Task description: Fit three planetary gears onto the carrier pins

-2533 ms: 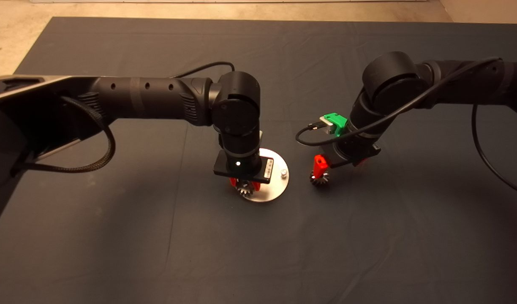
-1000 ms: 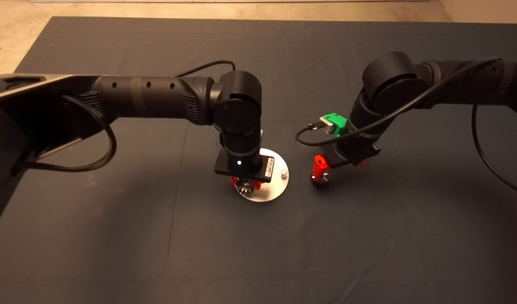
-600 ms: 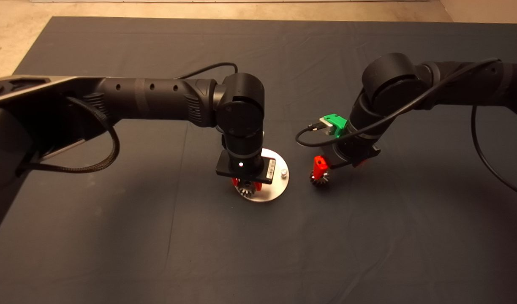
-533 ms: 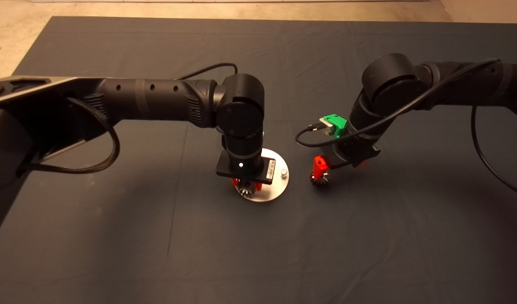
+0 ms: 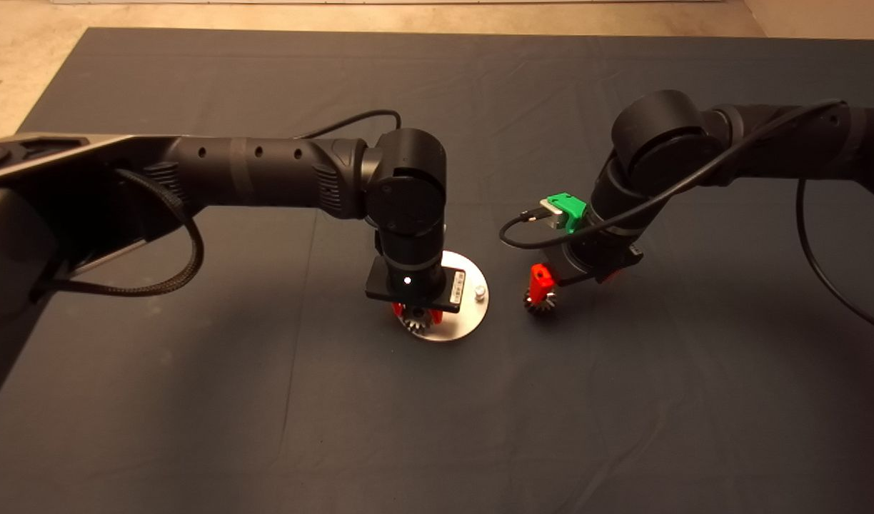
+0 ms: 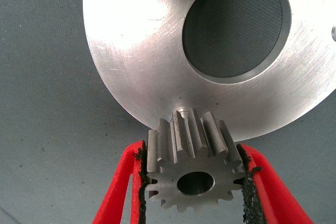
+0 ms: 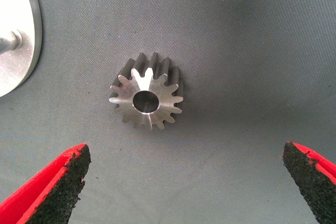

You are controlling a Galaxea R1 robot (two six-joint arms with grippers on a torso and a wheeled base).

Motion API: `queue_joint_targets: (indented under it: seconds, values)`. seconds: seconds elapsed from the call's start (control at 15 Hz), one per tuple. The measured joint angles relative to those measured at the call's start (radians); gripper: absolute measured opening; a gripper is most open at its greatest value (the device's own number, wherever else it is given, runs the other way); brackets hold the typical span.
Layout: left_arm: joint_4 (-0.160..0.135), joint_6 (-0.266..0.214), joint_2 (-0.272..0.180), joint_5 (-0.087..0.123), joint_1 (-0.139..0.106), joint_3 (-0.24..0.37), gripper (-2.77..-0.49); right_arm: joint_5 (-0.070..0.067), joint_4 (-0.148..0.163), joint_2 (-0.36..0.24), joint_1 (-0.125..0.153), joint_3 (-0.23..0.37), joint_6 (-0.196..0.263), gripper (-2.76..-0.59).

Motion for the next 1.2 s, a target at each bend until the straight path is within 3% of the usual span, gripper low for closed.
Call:
queue_joint_targets:
  seconds: [0.53, 0.6, 0.8, 1.0, 1.13, 1.2]
  values:
    - [0.004, -0.013, -0.007, -0.003, -0.007, 0.018, -2.13, 0.000, 0.000, 0.000, 0.000, 0.000, 0.000, -0.63]
    - [0.004, -0.022, -0.010, -0.004, -0.022, 0.033, -2.10, 0.000, 0.000, 0.000, 0.000, 0.000, 0.000, -0.63]
    - [0.003, -0.046, -0.019, -0.005, -0.099, 0.064, -2.01, 0.000, 0.000, 0.001, 0.000, 0.000, 0.000, -0.63]
    - [-0.003, -0.079, -0.050, -0.005, -0.115, 0.118, -1.87, 0.000, 0.000, 0.001, 0.000, 0.000, 0.000, -0.63]
    - [-0.011, -0.114, -0.120, -0.015, -0.146, 0.215, -1.82, 0.000, 0.000, 0.006, -0.001, 0.000, 0.000, -0.63]
    - [-0.014, -0.128, -0.185, -0.020, -0.168, 0.259, -1.82, 0.001, 0.000, 0.006, -0.006, 0.000, 0.000, -0.63]
